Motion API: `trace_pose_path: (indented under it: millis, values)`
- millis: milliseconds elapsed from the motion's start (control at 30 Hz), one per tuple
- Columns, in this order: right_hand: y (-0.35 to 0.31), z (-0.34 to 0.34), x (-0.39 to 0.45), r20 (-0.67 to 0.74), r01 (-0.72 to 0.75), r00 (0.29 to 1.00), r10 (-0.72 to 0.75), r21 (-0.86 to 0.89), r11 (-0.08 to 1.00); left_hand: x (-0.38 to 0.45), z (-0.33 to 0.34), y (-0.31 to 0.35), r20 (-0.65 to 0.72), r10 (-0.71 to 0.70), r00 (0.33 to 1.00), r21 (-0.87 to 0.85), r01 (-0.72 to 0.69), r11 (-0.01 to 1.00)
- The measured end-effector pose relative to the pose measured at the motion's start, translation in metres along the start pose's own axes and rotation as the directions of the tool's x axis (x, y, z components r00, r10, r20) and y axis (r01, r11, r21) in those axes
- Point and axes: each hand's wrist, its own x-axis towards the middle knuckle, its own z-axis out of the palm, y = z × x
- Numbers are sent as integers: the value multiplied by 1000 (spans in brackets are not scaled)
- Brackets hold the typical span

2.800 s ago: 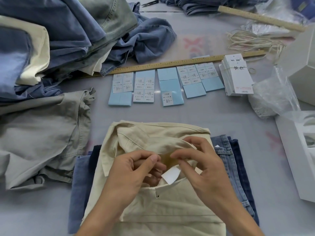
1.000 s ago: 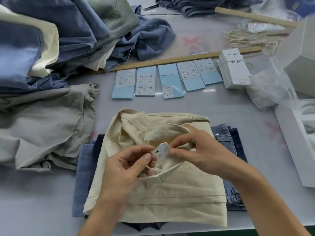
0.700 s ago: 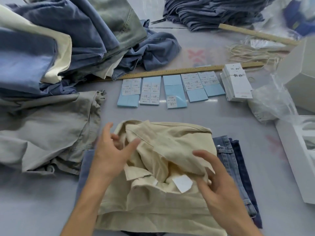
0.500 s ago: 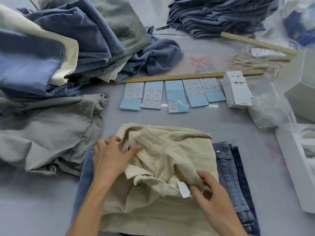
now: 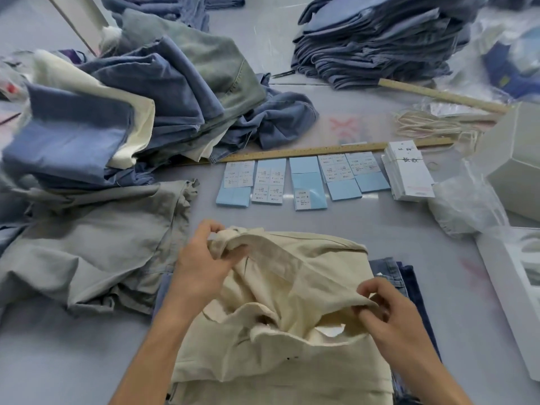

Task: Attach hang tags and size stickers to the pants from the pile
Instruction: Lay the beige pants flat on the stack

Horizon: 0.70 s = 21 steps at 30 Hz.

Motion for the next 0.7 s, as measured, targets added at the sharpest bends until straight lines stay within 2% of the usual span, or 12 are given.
trace_pose_path:
  millis: [100, 200, 267, 300, 333, 367, 433, 500, 567, 600, 667, 700]
  values:
    - [13, -7, 12, -70, -24, 997, 30, 85, 996, -27, 1, 55, -28, 152, 988, -101, -154, 983]
    - [16, -13, 27, -58, -11, 998, 20, 141, 990, -57, 48, 93, 122, 262, 957, -139, -245, 960]
    - [19, -26, 30, 94, 13, 996, -8, -53, 998, -64, 85, 93, 290, 258, 922, -277, -178, 944]
    - [22, -33, 30, 207, 15, 978, 15, -143, 990, -62, 98, 87, 373, 239, 896, -385, -84, 919]
    - [25, -39, 27, 306, 10, 951, 51, -195, 981, -58, 105, 75, 411, 215, 886, -442, -13, 897]
    - [28, -44, 25, 367, 7, 927, 71, -207, 978, -52, 106, 62, 379, 205, 902, -438, -20, 899]
    - [33, -48, 18, 368, 10, 928, 50, -160, 987, -44, 103, 31, 206, 193, 959, -325, -119, 938]
    - [32, -45, 13, 320, -2, 947, 22, -63, 998, -44, 100, 9, 133, 140, 981, -246, -104, 964]
    - [27, -39, 11, 293, -66, 955, 47, 56, 996, -49, 104, 6, 216, 130, 968, -88, -113, 990]
    - [23, -35, 9, 270, -79, 961, 53, 85, 993, -52, 108, 10, 272, 146, 951, 63, -169, 984]
    - [14, -30, 5, 213, 14, 977, -20, 31, 999, -55, 114, 23, 334, 174, 926, 296, -278, 914]
    - [9, -27, 2, 211, 85, 974, -80, -18, 996, -54, 116, 31, 345, 143, 928, 349, -268, 898]
